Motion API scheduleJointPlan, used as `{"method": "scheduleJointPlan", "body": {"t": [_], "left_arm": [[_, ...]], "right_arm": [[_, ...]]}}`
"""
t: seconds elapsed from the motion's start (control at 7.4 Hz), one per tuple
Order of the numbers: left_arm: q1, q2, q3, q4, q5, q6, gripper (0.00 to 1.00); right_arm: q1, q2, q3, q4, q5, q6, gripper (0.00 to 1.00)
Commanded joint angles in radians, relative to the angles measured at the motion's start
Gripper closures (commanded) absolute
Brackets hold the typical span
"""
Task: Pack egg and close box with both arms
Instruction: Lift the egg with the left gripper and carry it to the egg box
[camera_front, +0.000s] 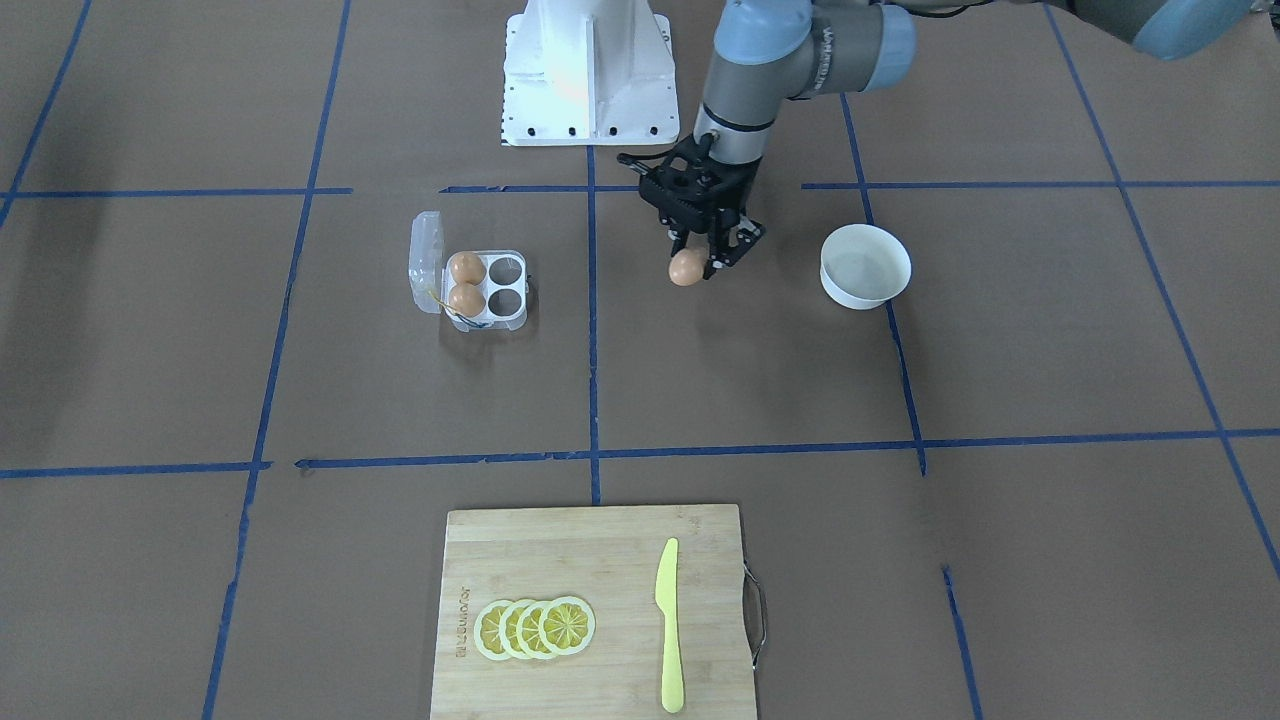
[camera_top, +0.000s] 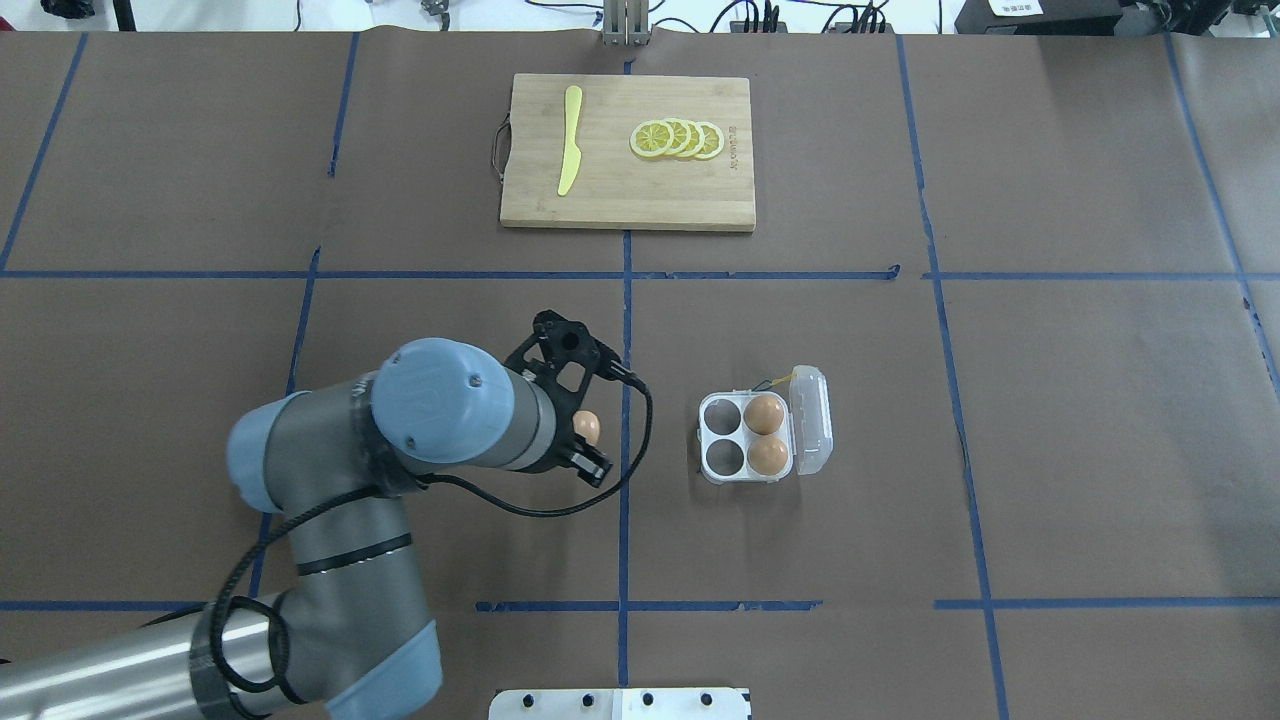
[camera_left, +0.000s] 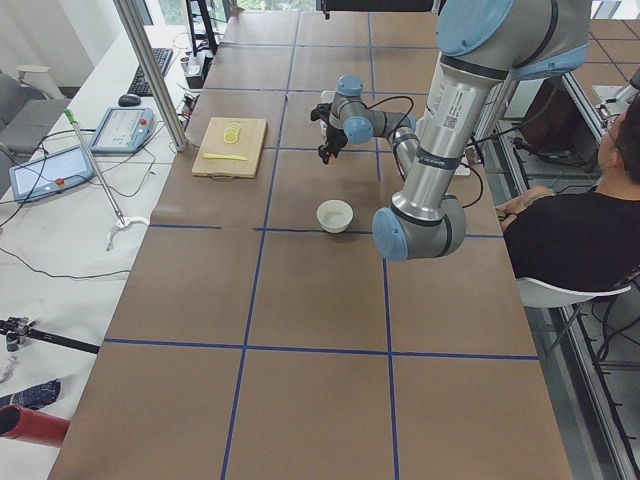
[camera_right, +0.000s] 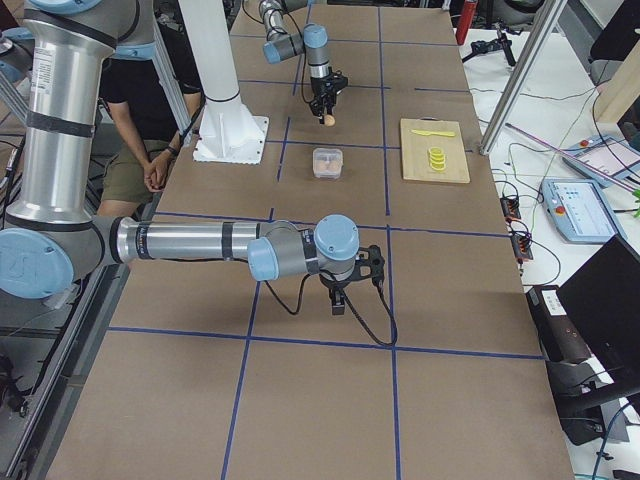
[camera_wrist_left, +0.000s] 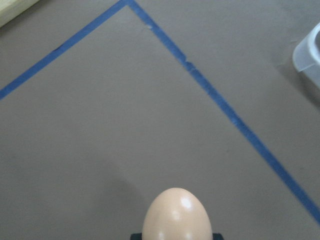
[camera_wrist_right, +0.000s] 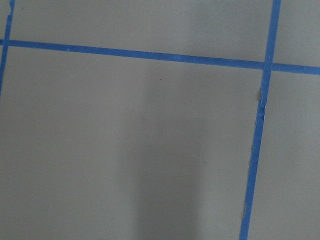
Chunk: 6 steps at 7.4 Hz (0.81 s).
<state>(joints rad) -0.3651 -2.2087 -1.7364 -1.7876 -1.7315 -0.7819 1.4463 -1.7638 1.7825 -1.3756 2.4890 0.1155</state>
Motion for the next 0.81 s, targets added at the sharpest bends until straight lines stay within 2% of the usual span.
{"method": "scheduleJointPlan", "body": {"t": [0.0, 0.27, 0.68], "left_arm": [[0.041, -0.158, 0.136, -0.059, -0.003, -0.176, 1.00], [0.043, -0.251, 0.225, -0.073, -0.003, -0.230, 1.00], [0.043, -0.267, 0.241, -0.073, -0.002, -0.227, 1.00]], "right_arm": [[-0.001, 0.001, 0.000, 0.001, 0.001, 0.001, 0.00], [-0.001, 0.000, 0.000, 0.001, 0.001, 0.001, 0.00], [-0.003, 0.001, 0.000, 0.001, 0.001, 0.001, 0.00]]}}
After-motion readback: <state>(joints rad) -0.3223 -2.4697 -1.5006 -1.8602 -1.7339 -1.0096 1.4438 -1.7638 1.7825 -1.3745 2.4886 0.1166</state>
